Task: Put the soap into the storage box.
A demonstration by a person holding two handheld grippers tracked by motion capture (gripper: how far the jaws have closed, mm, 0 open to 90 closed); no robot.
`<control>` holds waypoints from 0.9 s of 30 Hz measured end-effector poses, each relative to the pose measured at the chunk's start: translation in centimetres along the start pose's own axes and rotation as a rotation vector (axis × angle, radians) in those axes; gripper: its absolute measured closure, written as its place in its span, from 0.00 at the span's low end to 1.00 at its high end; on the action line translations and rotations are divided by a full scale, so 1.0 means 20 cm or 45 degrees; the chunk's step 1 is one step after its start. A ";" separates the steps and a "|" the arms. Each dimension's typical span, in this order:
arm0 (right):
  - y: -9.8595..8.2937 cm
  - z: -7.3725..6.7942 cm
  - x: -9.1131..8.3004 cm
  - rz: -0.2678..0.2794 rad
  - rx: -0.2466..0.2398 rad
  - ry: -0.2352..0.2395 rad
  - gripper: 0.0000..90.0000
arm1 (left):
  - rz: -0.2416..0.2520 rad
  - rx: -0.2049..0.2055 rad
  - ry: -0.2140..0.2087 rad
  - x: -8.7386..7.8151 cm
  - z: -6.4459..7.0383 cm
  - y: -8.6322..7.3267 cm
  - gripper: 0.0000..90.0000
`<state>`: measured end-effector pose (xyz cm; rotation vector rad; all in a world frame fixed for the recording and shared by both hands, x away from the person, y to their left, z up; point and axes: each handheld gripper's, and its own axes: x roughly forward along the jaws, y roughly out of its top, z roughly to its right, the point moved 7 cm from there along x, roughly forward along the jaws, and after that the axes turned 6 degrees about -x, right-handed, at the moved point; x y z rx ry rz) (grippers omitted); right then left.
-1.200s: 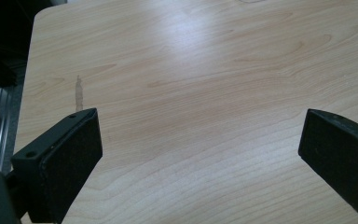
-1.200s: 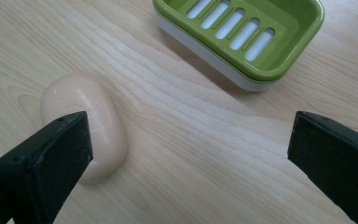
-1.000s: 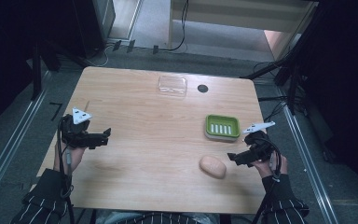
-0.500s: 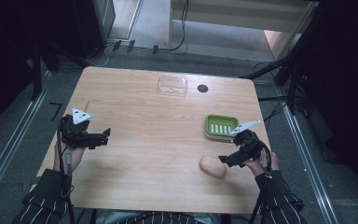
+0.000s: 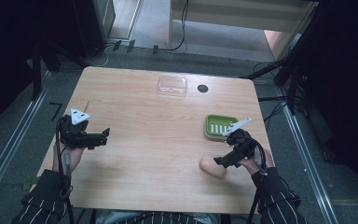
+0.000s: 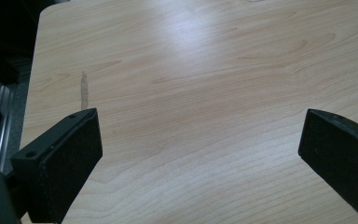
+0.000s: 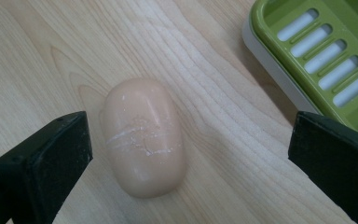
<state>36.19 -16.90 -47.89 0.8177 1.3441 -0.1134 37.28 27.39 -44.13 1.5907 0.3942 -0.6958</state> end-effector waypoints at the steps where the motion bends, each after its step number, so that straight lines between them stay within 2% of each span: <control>1: 0.00 -0.01 0.00 -0.006 0.001 0.002 0.00 | -0.001 0.005 -0.002 0.00 0.00 0.00 0.00; 9: 0.02 -0.06 0.06 -0.099 -0.088 0.067 0.00 | -0.003 0.006 -0.005 0.00 0.00 0.00 0.00; 15: 0.04 -0.09 0.09 -0.141 -0.126 0.071 0.00 | -0.005 0.010 -0.006 0.00 0.00 0.00 0.00; 27: 0.05 -0.10 0.14 -0.238 -0.159 0.098 0.00 | -0.007 0.010 -0.006 0.01 0.01 0.00 0.00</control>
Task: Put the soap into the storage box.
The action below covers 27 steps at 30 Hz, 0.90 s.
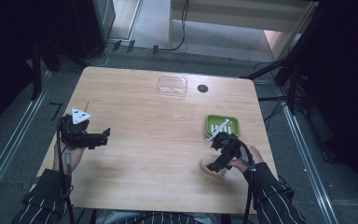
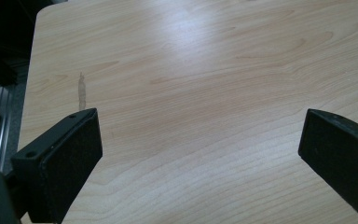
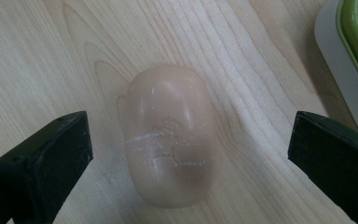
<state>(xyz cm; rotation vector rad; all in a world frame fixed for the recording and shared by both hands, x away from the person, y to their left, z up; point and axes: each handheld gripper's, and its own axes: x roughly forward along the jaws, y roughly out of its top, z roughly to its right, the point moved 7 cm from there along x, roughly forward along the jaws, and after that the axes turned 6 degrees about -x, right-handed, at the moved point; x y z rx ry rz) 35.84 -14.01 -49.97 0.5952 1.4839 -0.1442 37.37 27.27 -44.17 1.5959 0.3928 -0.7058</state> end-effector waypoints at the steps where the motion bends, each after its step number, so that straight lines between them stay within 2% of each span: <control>1: 0.00 0.00 0.00 -0.008 0.000 0.001 0.00 | 0.001 0.001 0.001 0.00 0.00 0.00 0.00; 11: 0.00 -0.02 0.06 -0.062 -0.038 0.020 0.01 | 0.002 0.003 -0.003 0.00 0.00 0.00 0.00; 14: 0.00 -0.02 0.07 -0.068 -0.036 0.006 0.05 | 0.000 0.003 -0.001 0.00 0.00 0.00 0.00; 16: 0.00 -0.03 0.09 -0.077 -0.040 0.019 0.06 | 0.002 0.003 -0.002 0.00 0.00 0.00 0.00; 18: -0.01 -0.03 0.10 -0.098 -0.048 0.030 0.10 | -0.003 0.004 -0.001 0.00 0.00 0.00 0.00; 20: -0.01 -0.03 0.10 -0.091 -0.045 0.028 0.15 | 0.001 0.001 -0.002 0.00 0.00 0.00 0.00; 27: -0.02 -0.04 0.12 -0.124 -0.040 0.031 0.21 | 0.004 -0.002 -0.002 0.00 0.00 0.00 0.00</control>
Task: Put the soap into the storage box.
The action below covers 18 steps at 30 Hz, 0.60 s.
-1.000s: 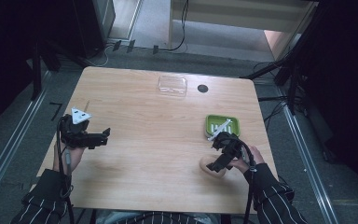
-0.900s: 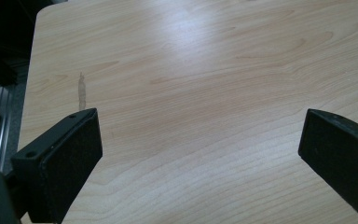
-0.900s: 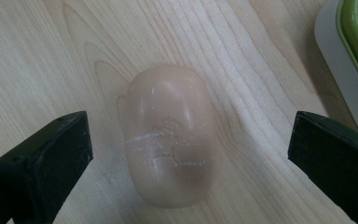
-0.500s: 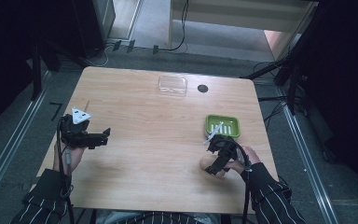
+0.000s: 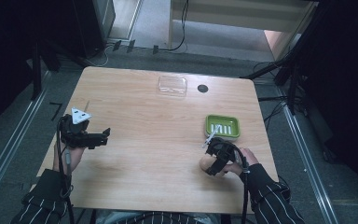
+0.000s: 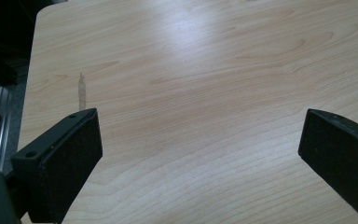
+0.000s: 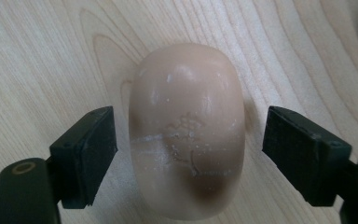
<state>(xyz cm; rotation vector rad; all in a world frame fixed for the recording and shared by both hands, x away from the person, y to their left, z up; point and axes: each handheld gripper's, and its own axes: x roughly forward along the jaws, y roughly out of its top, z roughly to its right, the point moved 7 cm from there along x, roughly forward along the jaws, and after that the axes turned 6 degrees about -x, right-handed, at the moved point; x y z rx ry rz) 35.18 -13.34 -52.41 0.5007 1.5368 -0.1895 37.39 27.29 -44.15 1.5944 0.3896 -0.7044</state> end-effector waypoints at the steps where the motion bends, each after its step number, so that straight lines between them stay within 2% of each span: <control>1: 0.00 0.00 0.00 0.003 0.002 -0.004 0.22 | -0.002 0.001 0.002 0.00 0.00 0.00 0.00; 6: 0.00 0.00 0.01 -0.003 -0.003 0.001 0.29 | -0.001 0.003 0.000 0.00 0.00 0.00 0.00; 9: 0.00 0.00 0.02 -0.008 -0.008 -0.009 0.29 | -0.002 0.001 0.000 0.00 0.00 0.00 0.00; 18: -0.01 0.00 0.05 -0.023 0.004 0.017 0.31 | -0.001 0.001 0.001 0.00 0.00 0.00 0.00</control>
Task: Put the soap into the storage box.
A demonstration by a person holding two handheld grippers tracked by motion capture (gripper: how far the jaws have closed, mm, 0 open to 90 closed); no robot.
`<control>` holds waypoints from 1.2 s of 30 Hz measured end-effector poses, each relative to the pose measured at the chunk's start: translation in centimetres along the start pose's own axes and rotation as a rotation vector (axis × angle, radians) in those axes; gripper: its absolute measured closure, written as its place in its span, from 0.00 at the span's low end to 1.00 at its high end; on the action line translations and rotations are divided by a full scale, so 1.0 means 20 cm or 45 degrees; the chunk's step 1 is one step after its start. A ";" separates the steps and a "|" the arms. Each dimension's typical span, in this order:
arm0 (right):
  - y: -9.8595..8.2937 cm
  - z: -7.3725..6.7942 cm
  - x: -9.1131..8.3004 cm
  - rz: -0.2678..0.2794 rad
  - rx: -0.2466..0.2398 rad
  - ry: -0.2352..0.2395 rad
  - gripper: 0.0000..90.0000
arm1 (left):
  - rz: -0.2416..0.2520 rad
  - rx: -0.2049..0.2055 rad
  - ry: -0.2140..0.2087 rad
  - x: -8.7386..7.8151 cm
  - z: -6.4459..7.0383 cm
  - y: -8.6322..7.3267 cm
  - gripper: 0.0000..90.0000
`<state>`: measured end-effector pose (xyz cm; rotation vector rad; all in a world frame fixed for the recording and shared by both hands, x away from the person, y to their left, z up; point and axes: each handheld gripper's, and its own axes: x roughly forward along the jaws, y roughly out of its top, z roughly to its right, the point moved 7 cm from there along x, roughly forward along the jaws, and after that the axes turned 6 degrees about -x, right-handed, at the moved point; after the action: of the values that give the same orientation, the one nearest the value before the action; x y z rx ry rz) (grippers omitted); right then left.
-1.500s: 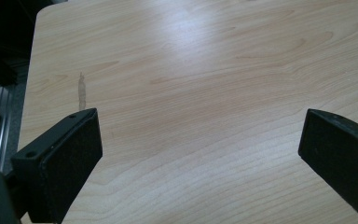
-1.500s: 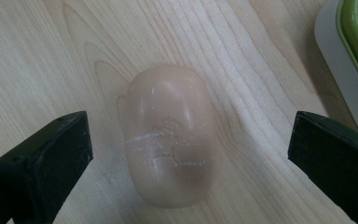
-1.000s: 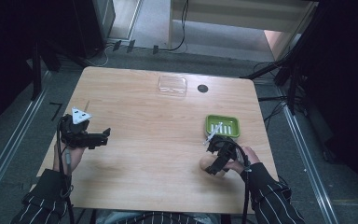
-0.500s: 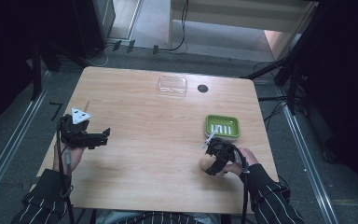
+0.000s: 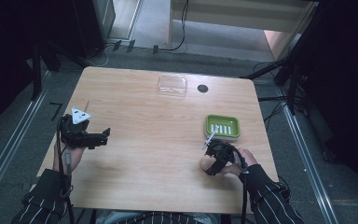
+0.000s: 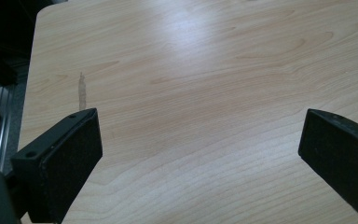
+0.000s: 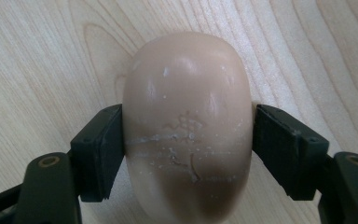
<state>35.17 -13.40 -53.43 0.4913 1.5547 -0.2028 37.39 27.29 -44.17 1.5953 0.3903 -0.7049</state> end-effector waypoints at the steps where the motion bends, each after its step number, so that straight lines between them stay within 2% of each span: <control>1: 0.00 0.00 0.00 0.002 -0.007 -0.003 0.32 | -0.001 0.000 0.001 0.00 0.00 0.00 0.00; 5: 0.00 -0.01 0.01 -0.009 -0.013 -0.012 0.34 | -0.004 0.005 0.000 0.00 0.00 0.00 0.00; 11: 0.00 -0.02 0.01 -0.014 -0.057 -0.044 0.37 | -0.001 -0.002 -0.001 0.00 0.00 0.00 0.00; 16: 0.00 -0.03 0.01 -0.013 -0.054 -0.071 0.37 | 0.001 -0.002 -0.001 0.00 0.00 0.00 0.00; 22: 0.00 -0.01 0.00 -0.005 -0.048 -0.074 0.38 | 0.001 0.000 -0.002 0.00 0.00 0.00 0.00; 36: 0.00 0.02 -0.07 0.080 0.005 -0.086 0.38 | 0.003 -0.002 -0.002 0.00 0.00 0.00 0.00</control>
<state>35.48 -13.86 -52.08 0.5305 1.4711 -0.1729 37.37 27.35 -44.09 1.5937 0.3874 -0.7041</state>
